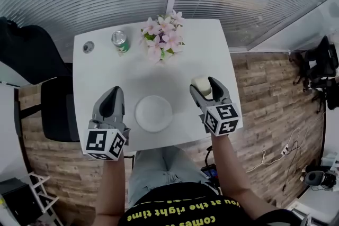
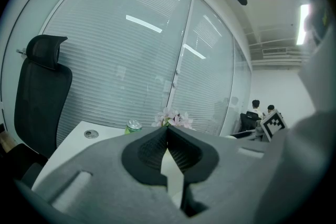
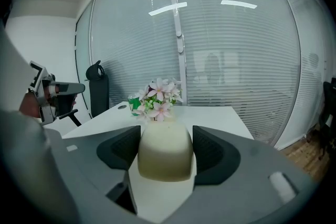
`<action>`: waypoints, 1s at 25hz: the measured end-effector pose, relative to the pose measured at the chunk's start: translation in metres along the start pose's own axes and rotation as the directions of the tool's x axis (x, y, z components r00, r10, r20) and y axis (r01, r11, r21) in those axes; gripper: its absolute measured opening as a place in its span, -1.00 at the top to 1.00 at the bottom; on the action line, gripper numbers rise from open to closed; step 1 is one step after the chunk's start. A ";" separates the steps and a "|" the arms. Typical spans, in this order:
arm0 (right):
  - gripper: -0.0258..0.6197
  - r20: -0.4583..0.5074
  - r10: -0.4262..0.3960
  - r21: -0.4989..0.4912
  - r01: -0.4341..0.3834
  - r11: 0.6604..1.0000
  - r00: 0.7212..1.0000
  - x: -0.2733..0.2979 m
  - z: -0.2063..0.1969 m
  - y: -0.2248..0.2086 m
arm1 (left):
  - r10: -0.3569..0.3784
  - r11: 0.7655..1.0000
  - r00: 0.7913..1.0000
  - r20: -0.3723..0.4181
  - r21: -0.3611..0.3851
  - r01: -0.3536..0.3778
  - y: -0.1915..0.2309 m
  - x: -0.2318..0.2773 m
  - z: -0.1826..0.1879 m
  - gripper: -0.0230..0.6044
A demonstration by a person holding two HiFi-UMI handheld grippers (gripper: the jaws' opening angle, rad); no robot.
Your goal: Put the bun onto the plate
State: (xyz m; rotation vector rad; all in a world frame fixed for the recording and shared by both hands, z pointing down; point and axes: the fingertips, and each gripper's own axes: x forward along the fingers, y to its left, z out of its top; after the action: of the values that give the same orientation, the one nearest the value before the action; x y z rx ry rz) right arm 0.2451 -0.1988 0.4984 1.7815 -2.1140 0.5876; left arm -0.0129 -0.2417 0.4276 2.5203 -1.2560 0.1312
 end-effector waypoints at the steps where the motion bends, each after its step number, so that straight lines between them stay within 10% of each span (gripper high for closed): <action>1: -0.06 0.008 0.000 0.002 0.000 1.000 1.000 -0.002 0.003 0.001 | -0.002 1.000 1.000 0.004 0.001 0.002 0.000 -0.002 0.002 0.92; 25: -0.06 0.132 -0.016 -0.031 0.021 0.999 0.991 -0.054 0.066 0.021 | 0.009 0.999 0.998 0.064 0.038 -0.011 0.005 -0.030 0.035 0.92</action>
State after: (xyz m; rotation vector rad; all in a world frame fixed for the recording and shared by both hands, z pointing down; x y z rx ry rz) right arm 0.2351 -0.1827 0.4125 1.8670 -2.1769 0.4390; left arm -0.0371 -0.2325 0.3886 2.5700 -1.3026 0.0784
